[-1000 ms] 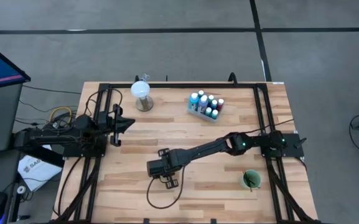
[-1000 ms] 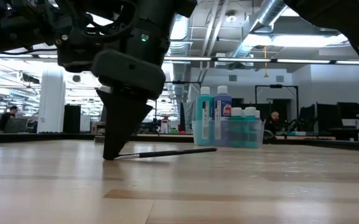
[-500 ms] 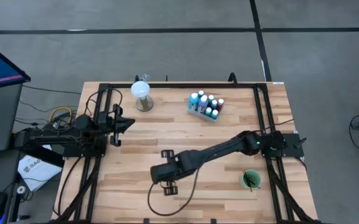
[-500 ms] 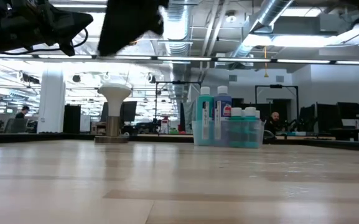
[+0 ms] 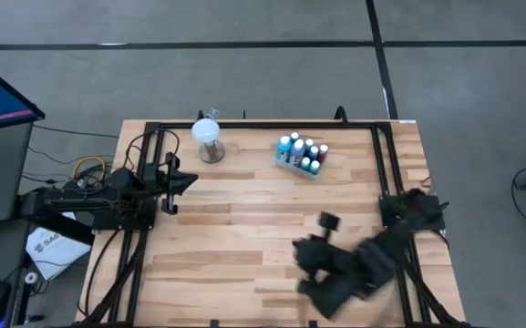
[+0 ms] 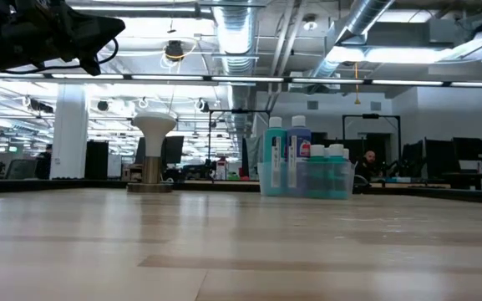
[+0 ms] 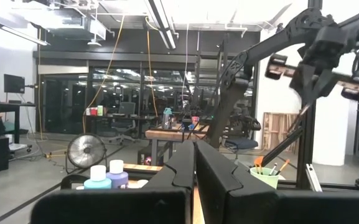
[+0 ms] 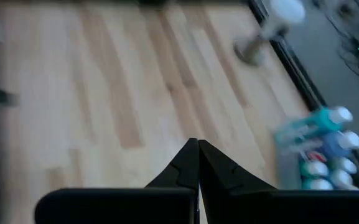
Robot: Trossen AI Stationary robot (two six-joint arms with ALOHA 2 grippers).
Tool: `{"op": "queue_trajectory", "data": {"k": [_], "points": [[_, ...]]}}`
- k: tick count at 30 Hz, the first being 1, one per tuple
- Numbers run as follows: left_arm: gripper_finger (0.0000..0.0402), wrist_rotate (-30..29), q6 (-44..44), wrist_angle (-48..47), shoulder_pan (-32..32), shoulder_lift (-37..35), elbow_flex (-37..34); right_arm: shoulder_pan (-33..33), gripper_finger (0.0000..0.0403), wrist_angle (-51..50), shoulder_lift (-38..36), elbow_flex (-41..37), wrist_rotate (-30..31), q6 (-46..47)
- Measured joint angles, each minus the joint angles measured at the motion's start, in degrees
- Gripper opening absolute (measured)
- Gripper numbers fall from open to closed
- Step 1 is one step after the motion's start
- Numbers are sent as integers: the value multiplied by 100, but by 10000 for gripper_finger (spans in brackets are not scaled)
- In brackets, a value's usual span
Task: Pick & Place Paint Supplies
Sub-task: Put the eyeshadow brush into the green cup
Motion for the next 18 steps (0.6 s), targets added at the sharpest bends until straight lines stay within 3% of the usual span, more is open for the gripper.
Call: {"op": "queue_trajectory", "data": {"k": [2, 8, 18], "points": [[2, 0, 0, -1, 0, 0, 2, 419, 0, 82, -366, -387, 354, 108], [2, -3, 0, 16, 0, 29, 0, 1300, 0, 2, -1419, -2052, 1517, 2134], [2, -2, 0, 29, 0, 50, 2, 2334, 0, 5, -2467, -4983, 1925, 5193]]}}
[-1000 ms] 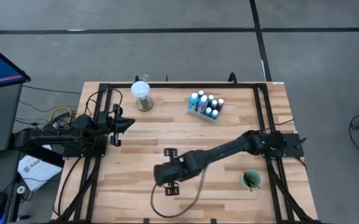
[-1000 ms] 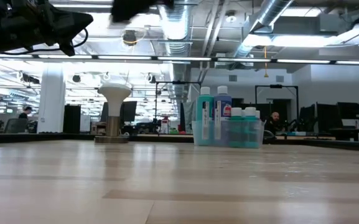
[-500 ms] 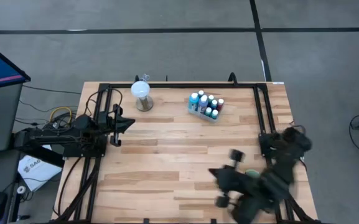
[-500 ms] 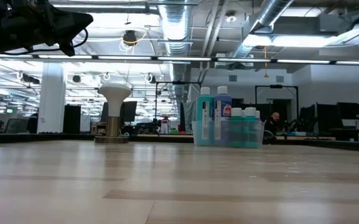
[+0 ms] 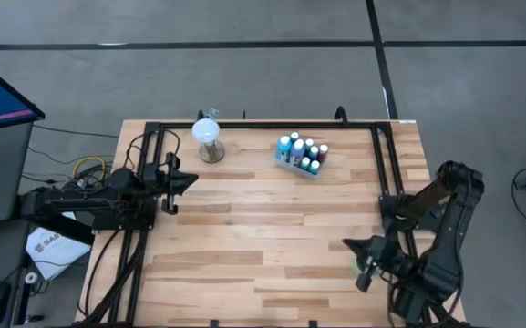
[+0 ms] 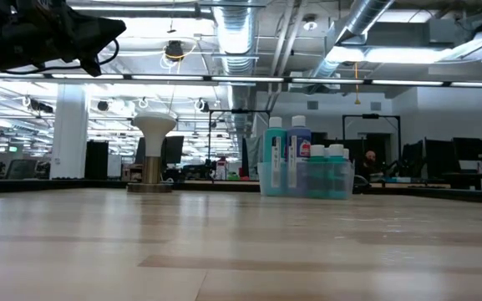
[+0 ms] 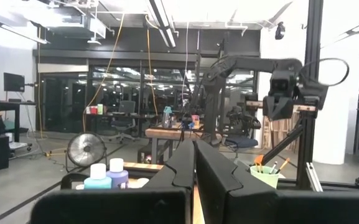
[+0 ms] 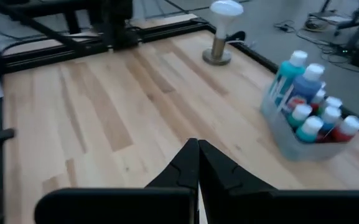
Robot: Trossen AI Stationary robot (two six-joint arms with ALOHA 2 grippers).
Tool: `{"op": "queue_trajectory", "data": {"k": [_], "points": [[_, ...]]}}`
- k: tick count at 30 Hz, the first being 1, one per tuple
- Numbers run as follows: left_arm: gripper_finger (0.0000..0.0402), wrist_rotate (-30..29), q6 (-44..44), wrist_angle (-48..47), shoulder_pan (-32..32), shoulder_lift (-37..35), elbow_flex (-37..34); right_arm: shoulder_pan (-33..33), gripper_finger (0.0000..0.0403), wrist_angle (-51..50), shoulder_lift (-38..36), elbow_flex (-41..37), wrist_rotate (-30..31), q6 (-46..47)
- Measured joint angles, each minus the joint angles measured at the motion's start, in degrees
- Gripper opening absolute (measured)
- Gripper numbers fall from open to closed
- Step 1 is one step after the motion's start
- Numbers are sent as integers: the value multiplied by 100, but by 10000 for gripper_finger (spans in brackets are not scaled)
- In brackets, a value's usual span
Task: Pick & Place Paint Supplies
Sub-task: Put the eyeshadow brush into the green cup
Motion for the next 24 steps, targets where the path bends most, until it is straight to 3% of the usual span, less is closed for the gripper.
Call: {"op": "queue_trajectory", "data": {"k": [8, 16, 24], "points": [[2, 2, 0, 14, 0, -2, 0, 793, 0, 2, 42, -1116, 436, 1367], [2, 2, 1, 10, 0, -2, -2, 1293, 0, 23, 178, -1949, 391, 2416], [2, 0, 0, 10, 0, -2, -2, 1402, 0, 413, 301, -2272, -98, 2495]]}}
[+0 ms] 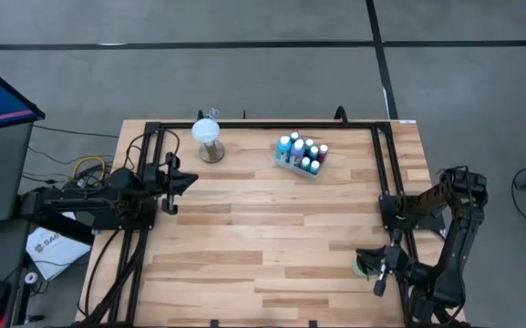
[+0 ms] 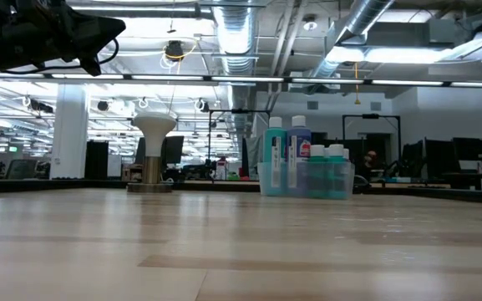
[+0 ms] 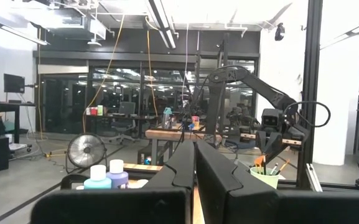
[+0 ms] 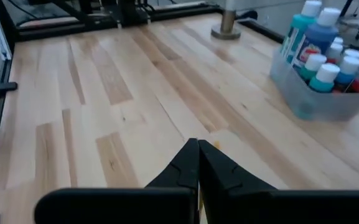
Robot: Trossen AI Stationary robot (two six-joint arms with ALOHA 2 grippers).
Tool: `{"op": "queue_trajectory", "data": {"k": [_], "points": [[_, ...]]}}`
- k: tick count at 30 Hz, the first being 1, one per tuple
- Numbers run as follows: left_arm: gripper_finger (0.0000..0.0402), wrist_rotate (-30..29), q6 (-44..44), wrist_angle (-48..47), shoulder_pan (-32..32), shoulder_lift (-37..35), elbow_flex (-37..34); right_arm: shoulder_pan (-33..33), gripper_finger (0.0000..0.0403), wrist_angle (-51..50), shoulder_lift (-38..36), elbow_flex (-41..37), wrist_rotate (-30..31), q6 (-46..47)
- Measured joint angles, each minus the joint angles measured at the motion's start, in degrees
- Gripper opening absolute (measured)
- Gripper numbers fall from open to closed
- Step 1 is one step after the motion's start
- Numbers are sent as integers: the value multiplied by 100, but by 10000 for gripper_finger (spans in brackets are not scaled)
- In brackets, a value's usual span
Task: Pick & Place Paint Supplies
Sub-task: Put the eyeshadow brush into the green cup, then return to Home Position
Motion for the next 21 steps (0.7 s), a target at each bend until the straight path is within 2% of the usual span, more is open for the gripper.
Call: {"op": "queue_trajectory", "data": {"k": [5, 9, 13, 15, 18, 21], "points": [[2, 2, 0, 2, 0, 0, 0, -2, 15, 166, -30, 5, -330, -12], [2, 2, 1, 0, 0, 0, 1, -15, 59, 263, -51, 98, -708, -140], [2, 0, 0, 1, 0, 0, 2, -108, 108, 220, -51, 225, -689, -149], [2, 0, 1, 0, 1, 0, 2, -251, 127, 73, -51, 403, -332, -149], [2, 0, 1, 0, 0, 0, 0, -548, 146, -388, -59, 794, 767, -157], [2, 0, 1, 0, 0, 0, 0, -908, 150, -329, -467, 945, 1352, -1058]]}}
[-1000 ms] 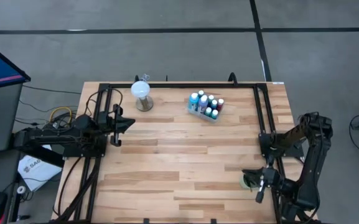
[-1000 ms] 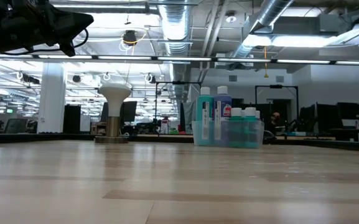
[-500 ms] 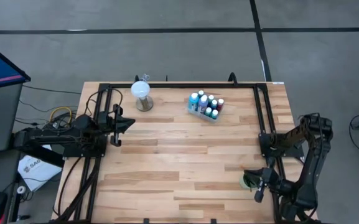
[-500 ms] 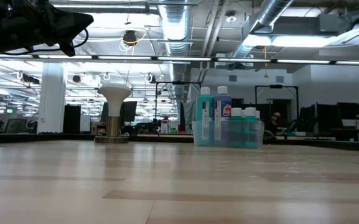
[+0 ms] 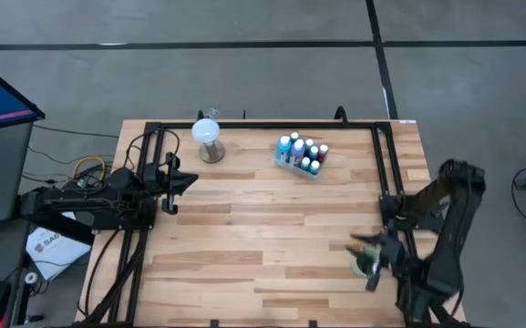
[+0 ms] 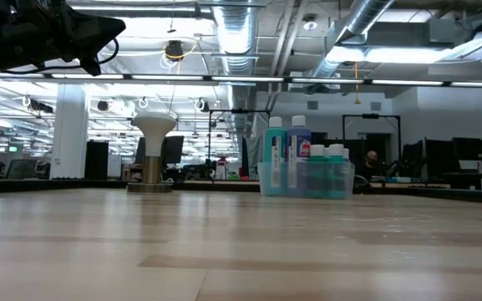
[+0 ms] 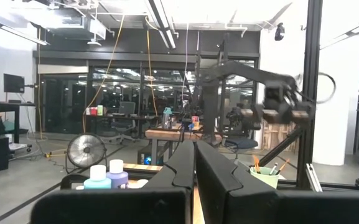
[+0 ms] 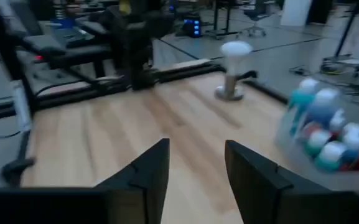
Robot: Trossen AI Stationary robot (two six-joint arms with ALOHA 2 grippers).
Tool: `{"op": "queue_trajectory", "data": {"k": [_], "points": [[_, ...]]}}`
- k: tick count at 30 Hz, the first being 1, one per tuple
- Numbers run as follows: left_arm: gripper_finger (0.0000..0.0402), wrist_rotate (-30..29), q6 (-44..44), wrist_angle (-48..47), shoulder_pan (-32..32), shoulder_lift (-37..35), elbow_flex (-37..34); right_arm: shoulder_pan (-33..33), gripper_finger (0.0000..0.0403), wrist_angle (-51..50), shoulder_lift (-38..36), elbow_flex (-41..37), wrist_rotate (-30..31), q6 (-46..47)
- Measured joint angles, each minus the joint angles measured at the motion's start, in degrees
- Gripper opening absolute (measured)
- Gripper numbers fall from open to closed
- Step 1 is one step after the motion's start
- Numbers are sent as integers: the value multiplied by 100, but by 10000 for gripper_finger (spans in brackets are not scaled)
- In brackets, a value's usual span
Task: Pick & Place Paint Supplies
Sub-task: Return to Home Position
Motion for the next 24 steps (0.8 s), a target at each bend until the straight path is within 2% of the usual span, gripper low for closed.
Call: {"op": "queue_trajectory", "data": {"k": [3, 7, 14, 20, 24], "points": [[2, 2, -1, 0, 0, 0, 2, -387, 137, -53, -741, 22, 75, -732], [2, 0, 0, 2, 0, 0, 2, -747, 106, 53, -1814, 21, 271, -2223], [2, 0, 0, 1, 1, 0, 1, -791, 15, 530, -3653, 21, 374, -4458], [2, 0, -1, 0, 0, 0, 0, -411, 3, 548, -4976, -11, 467, -5263], [2, 2, -1, 0, 0, 0, 0, 147, 2, 548, -5747, -269, 728, -5414]]}}
